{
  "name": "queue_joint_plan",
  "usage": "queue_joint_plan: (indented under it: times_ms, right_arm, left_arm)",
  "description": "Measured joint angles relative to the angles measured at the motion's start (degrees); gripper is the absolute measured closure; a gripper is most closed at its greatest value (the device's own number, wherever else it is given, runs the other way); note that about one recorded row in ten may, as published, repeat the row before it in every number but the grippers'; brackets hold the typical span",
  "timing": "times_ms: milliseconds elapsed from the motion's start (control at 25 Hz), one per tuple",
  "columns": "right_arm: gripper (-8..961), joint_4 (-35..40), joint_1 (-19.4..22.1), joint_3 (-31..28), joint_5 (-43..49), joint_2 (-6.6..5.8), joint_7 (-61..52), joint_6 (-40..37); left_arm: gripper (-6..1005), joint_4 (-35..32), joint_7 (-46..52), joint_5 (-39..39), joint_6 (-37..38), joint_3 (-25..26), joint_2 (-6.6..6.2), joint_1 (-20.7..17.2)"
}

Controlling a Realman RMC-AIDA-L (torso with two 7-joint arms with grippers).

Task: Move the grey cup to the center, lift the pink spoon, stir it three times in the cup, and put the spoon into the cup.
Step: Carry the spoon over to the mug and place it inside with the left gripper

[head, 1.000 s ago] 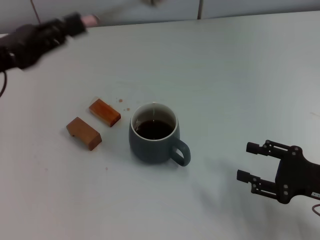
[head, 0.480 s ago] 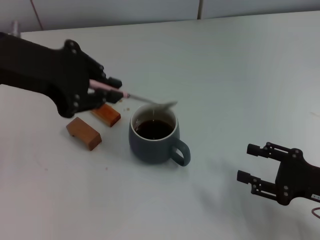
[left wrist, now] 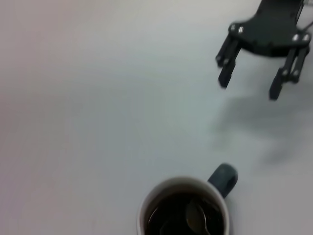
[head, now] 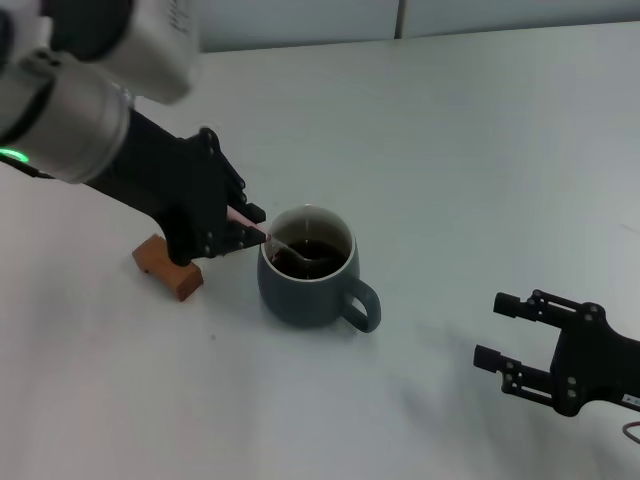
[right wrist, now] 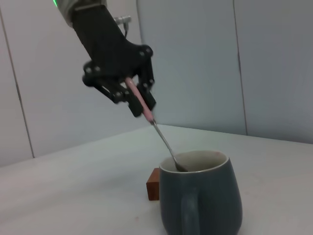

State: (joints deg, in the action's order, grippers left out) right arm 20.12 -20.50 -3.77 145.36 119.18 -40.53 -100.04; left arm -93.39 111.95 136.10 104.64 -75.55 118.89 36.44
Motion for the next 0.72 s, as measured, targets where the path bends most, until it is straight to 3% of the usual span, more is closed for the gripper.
queue_joint_plan:
  times_ms: [120,520,720]
  right_arm:
    - [269,-0.05,0.18,-0.01,0.00,0.00,0.01,0.07]
    - [269,-0.18,0.20,-0.01,0.01,0.00,0.01,0.06]
    - [268,-0.17,0.20,-0.01,0.01,-0.06,0.01,-0.07]
  left_arm:
    - [867,0.68,1.87,3.75,-2.31,-5.82,0.18,1.36]
    - [866,1.76,5.82,10.31,-6.65,-16.10,0.21,3.96]
    - [866,2.89,6.39,11.18,-7.02,-17.08,0.25,5.11]
